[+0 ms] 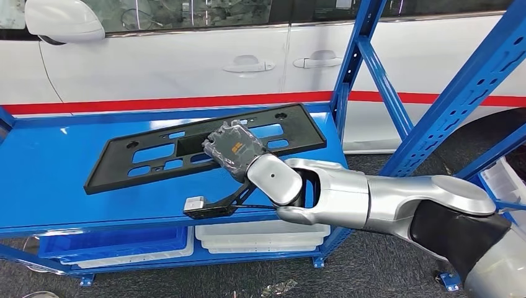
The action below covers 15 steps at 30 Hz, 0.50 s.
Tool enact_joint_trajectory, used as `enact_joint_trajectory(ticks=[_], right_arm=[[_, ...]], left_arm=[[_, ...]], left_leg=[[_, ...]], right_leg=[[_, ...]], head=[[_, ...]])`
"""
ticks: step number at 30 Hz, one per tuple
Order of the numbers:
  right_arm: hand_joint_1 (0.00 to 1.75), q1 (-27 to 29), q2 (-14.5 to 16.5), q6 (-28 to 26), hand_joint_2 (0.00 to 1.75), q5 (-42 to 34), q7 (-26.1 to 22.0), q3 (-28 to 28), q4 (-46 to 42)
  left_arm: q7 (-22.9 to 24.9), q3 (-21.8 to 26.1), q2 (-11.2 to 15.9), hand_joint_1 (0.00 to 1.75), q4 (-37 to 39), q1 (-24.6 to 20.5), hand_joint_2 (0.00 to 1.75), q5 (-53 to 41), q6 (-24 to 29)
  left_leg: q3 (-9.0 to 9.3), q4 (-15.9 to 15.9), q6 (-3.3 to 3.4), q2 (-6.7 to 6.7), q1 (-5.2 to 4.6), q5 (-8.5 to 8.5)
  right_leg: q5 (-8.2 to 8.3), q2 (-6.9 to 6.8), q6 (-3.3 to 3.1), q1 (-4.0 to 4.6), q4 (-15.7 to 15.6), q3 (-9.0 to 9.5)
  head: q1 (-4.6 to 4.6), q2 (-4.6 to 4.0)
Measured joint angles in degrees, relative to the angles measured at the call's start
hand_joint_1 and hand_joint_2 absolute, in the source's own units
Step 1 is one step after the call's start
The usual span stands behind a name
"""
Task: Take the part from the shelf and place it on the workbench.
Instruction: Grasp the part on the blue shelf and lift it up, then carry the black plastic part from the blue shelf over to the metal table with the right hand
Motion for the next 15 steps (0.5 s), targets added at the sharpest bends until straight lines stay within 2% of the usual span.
enact_joint_trajectory(ticks=[15], right_arm=[[1.75, -1.49, -1.46, 0.68, 1.75, 0.89, -0.02, 0.0, -6.95]], left_arm=[[-0.43, -0.02, 0.0, 0.0, 0.0, 0.01, 1.75, -0.35, 0.04]], left_leg=[[0.0, 0.0, 0.0, 0.0, 0.0, 0.0]], right_leg=[[0.0, 0.0, 0.0, -0.02, 0.0, 0.0]], head=[[-0.01, 0.0]])
